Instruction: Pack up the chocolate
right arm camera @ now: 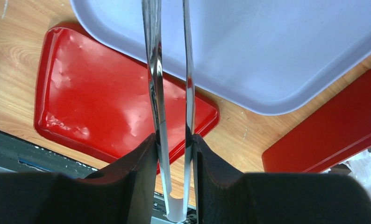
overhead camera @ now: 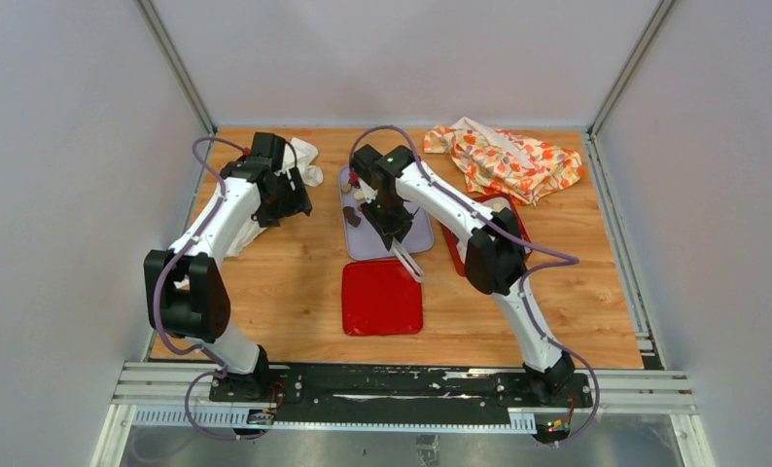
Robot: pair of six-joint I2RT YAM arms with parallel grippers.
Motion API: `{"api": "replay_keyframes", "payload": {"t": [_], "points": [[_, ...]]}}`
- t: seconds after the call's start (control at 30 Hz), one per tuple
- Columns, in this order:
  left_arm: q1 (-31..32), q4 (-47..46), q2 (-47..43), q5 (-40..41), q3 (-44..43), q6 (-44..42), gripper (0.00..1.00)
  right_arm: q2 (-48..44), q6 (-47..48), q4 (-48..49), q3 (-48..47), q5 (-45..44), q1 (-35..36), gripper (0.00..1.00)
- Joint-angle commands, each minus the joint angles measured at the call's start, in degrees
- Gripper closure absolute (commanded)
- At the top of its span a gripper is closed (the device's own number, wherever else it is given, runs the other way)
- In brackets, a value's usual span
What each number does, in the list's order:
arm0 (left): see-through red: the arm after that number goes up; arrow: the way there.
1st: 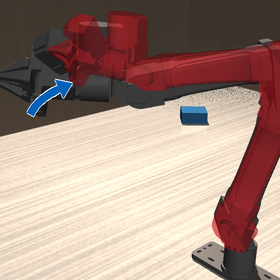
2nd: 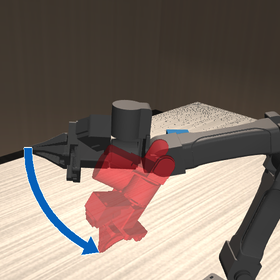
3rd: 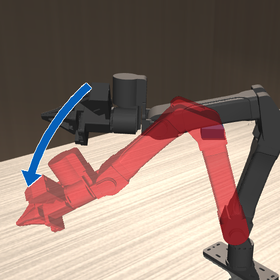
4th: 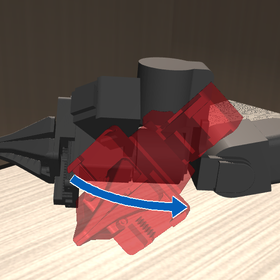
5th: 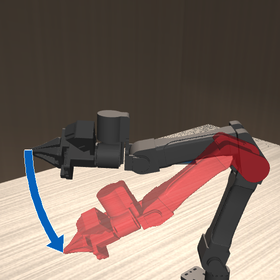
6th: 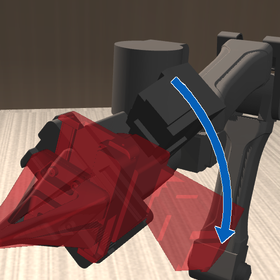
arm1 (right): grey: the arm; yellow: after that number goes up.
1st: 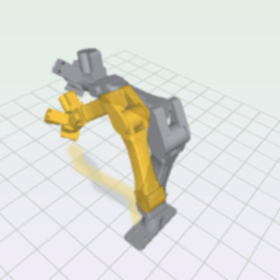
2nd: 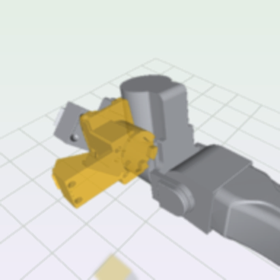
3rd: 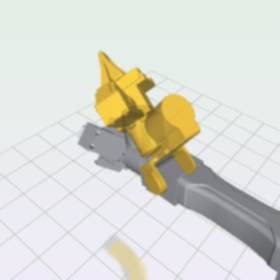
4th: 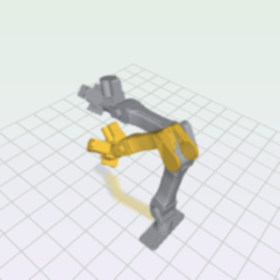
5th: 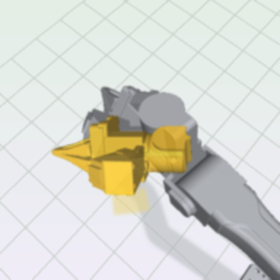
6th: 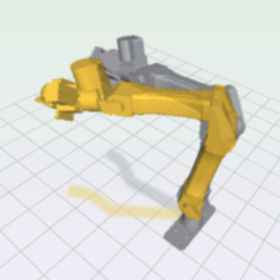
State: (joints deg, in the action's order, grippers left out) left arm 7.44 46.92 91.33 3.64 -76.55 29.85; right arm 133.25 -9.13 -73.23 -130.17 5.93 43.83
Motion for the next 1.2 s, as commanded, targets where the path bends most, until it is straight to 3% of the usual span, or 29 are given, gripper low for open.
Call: {"api": "replay_keyframes", "payload": {"t": [0.0, 1.17], "points": [[-0.91, 0.38, -3.62, 3.05, 1.26, 0.81, 0.23, 1.49, 2.2, -1.4, -2.26, 1.96, 2.13, 0.65], [-1.71, 0.61, -2.87, 3.82, 0.47, 0.4, 0.22, 11.16, 1.75, 0.01, -10.81, -3.92, 2.22, 0.53]]}}
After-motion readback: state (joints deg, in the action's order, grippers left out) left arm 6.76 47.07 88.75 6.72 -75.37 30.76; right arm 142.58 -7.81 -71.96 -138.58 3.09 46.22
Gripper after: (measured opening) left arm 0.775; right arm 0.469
